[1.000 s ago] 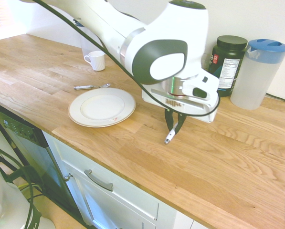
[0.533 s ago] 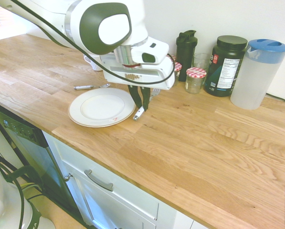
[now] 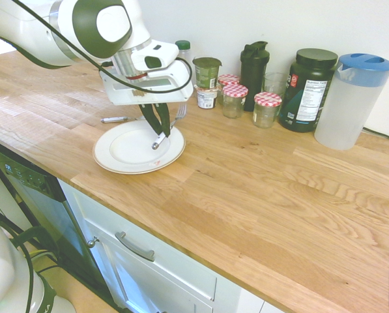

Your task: Put the fork into the plate

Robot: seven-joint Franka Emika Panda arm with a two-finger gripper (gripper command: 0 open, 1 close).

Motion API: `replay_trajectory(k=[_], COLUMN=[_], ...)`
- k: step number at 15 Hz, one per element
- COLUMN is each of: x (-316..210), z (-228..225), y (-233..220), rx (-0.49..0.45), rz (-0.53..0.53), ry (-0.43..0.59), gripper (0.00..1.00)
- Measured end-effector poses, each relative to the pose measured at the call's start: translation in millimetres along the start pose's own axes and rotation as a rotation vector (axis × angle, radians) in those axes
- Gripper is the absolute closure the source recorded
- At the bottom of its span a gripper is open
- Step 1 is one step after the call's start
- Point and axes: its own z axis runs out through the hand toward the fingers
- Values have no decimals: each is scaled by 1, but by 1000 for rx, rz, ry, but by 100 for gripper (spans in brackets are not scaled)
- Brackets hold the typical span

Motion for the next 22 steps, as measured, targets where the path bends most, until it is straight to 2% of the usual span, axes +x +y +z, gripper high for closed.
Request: replay_trajectory(k=[7,16,22], x=[-20,-16,6], z=[11,16,11], y=[-50,-62,-74], rx=[-14,-30,-25], rz=[-156,-291,-381], ry=[-75,-152,-211], gripper=[100,100,100])
